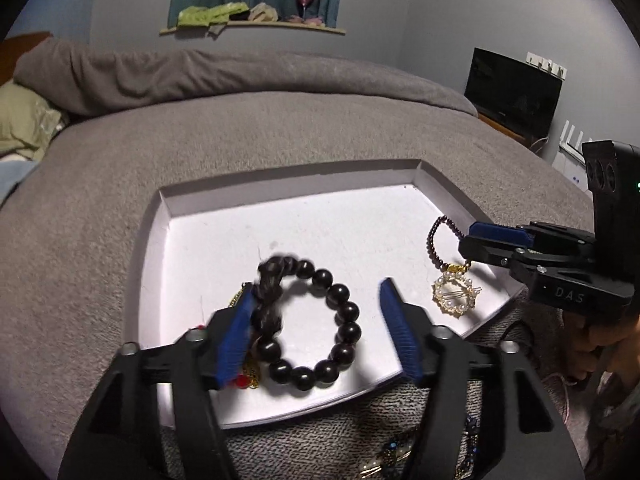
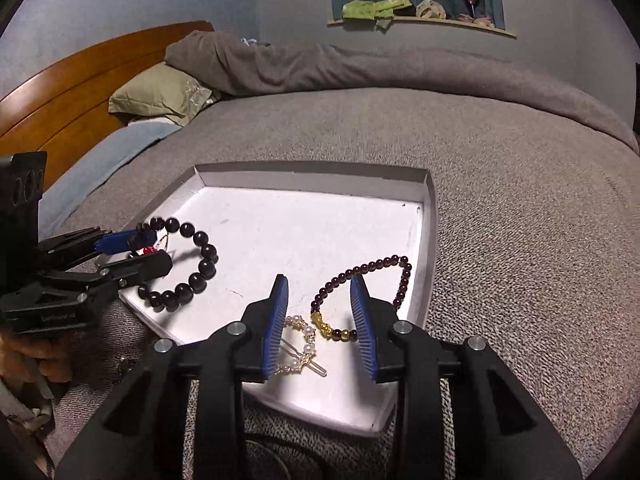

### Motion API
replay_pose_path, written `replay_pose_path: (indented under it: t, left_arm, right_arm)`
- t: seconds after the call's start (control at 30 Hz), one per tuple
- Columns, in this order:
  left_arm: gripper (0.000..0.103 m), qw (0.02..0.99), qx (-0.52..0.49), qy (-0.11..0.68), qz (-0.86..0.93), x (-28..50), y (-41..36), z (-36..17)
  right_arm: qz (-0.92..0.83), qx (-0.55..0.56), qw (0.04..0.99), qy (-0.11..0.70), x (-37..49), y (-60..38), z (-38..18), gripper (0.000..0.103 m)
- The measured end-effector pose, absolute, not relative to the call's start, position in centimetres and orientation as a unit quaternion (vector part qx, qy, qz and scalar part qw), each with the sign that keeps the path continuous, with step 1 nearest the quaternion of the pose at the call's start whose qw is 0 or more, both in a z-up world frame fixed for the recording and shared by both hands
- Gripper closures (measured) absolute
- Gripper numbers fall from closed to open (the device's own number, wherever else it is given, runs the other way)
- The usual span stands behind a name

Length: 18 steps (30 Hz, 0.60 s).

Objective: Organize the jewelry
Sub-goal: 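Lower both bracelets into the box and open both tools, then grasp the blue bead bracelet with the left tool while the right tool reaches the silver bangle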

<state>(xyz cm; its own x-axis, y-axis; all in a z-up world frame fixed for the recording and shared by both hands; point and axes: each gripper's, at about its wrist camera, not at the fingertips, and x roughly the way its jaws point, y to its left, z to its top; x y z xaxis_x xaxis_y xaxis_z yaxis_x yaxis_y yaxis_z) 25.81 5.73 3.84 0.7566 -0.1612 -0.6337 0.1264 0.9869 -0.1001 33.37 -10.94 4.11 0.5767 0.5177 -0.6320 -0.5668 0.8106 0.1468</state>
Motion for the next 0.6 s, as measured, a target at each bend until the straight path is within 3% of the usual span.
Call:
replay_pose_path:
  t: [0.13,0.6]
  left_arm:
    - [0.032,0.941,-0.014,0.330,-0.072,25.2,5.8,4.5]
    - [0.025,0.947,0.001,0.310,-0.084,19.5,5.3,5.9]
  right_arm:
    - [0.307,-0.032,0.892,0.331,32.2,-11.5,4.9,0.070]
    - [0.319,-0.012,0.901,0.292,28.0,-12.6,7.4,0.052]
